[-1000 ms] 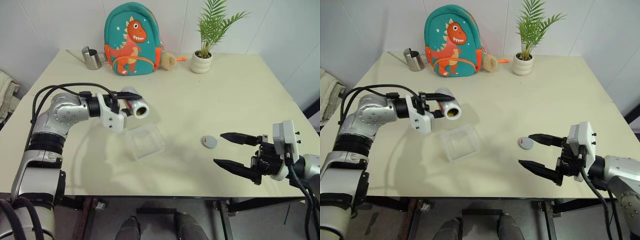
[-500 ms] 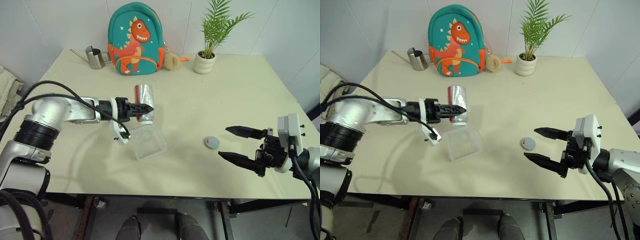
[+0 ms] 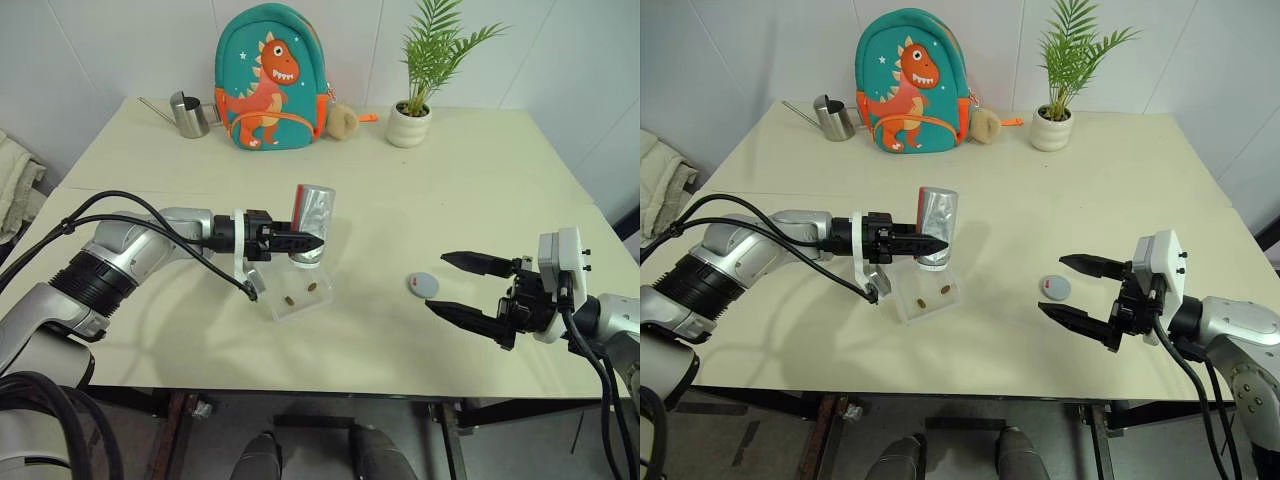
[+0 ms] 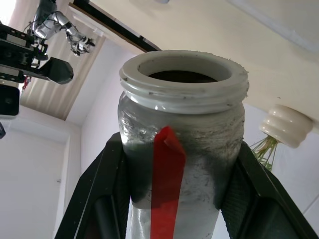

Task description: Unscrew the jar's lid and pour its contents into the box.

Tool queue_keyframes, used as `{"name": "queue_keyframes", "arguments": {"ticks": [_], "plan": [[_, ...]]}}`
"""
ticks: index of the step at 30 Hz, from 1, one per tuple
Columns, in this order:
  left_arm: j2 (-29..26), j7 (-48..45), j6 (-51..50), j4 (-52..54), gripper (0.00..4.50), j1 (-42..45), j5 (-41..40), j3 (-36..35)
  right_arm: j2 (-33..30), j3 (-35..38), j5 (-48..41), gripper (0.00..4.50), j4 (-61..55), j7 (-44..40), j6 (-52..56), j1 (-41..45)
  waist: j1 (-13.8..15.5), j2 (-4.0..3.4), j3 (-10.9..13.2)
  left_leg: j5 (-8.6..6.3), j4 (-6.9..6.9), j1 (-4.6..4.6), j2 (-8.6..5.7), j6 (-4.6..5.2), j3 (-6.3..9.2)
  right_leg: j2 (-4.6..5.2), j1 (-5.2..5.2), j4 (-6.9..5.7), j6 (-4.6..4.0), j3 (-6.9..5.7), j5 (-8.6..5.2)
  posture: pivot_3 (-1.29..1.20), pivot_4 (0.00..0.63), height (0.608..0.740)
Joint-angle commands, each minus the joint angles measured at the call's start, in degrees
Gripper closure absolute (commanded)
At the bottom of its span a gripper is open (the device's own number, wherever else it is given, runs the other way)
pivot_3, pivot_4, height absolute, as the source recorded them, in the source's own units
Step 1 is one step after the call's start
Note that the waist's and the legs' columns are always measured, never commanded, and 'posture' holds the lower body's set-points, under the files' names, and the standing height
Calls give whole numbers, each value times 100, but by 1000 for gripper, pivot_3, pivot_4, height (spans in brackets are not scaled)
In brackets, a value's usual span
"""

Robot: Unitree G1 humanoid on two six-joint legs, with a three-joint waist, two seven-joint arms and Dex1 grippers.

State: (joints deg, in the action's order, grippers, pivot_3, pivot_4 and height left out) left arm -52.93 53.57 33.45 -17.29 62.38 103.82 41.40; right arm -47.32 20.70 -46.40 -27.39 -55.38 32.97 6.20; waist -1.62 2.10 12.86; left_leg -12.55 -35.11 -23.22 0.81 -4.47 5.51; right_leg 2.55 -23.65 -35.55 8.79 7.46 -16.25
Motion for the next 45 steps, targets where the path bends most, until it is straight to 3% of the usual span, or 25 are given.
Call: {"name": "queue_keyframes", "arguments": {"ticks": [1,5,9,14,20,25,38,45], "plan": [[8,-278,380,-278,2571,211,-800,-216,5,140,-18,26,-55,14,-164,28,-3,0,0,0,0,1,0,0,0,0,0,-1,0,0,0,0,150,740],[377,-2115,1219,-1438,2571,-73,-3806,-1143,-49,85,40,26,119,-70,-235,143,-3,0,-1,1,-2,1,1,1,0,0,1,-6,-2,-1,0,0,150,740],[664,-3439,1024,-1633,2571,-366,-5491,-1825,-137,17,41,26,280,-229,-203,239,-3,0,-1,2,-2,4,2,3,-2,-1,0,-11,-6,0,0,0,150,740],[1596,-5524,-428,-1790,2571,-1042,-8573,-3244,-253,-266,155,26,570,-529,-243,589,-6,-6,-4,2,-7,9,-1,3,0,0,1,-33,-6,-1,1,0,150,740],[2400,-7087,-3117,-1298,2571,-1415,-11149,-4650,-197,-565,313,26,920,-648,-279,1096,-26,-6,-4,10,-8,16,2,12,4,-4,0,-41,-13,-2,6,0,150,740],[2512,-7780,-3880,-971,2571,-1736,-11771,-5002,-113,-805,407,26,1129,-748,-307,1411,-16,-6,-4,11,-9,15,1,11,7,-3,1,-39,-12,-2,7,0,150,740],[2501,-8424,-4692,-685,2571,-2053,-12051,-5136,-112,-767,329,26,1225,-1041,-320,1472,-31,-6,-4,11,-9,15,1,10,9,-3,1,-37,-14,-4,9,0,150,740],[2376,-8594,-4940,-404,419,-2243,-12053,-5164,165,-465,-37,0,1268,-994,-345,1590,-16,-6,-4,12,-9,15,1,10,10,-2,2,-35,-15,-4,10,0,150,740]]}}
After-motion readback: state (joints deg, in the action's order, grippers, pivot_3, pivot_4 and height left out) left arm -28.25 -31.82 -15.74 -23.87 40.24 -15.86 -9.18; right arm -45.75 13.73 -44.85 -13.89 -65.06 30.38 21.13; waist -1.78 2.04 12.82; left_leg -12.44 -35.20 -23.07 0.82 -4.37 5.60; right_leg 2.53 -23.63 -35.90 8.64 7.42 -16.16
